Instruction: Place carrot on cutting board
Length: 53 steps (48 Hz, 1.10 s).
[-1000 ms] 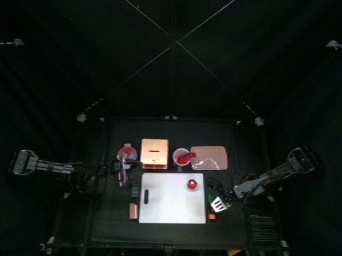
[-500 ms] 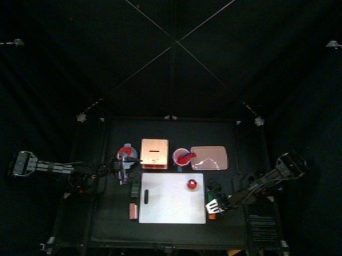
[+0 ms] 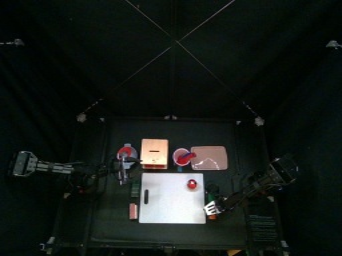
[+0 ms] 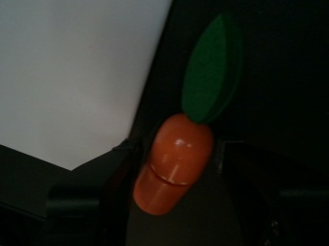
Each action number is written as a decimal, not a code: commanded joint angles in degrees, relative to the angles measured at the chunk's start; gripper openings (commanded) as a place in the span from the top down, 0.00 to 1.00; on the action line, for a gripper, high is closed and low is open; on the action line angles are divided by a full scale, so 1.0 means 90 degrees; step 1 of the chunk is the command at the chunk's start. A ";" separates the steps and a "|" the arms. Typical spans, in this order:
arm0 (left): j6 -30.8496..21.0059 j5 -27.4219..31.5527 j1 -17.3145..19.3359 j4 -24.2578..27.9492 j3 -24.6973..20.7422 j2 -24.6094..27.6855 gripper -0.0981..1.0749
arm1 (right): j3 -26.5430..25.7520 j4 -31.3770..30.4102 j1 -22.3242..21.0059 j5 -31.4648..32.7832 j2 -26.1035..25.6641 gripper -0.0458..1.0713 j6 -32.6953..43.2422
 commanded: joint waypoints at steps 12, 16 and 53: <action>0.0000 -0.0039 0.0029 0.0020 -0.0068 0.0000 0.15 | -0.0234 -0.0010 -0.0010 -0.0234 0.0186 0.29 0.0000; 0.0000 -0.0049 0.0020 0.0020 -0.0078 0.0000 0.15 | -0.0312 -0.0039 -0.0039 -0.0117 0.0059 0.29 -0.0059; 0.0000 -0.0068 0.0146 0.0010 -0.0020 0.0000 0.15 | -0.2598 -0.0977 -0.1729 0.0020 0.0830 0.29 -0.0117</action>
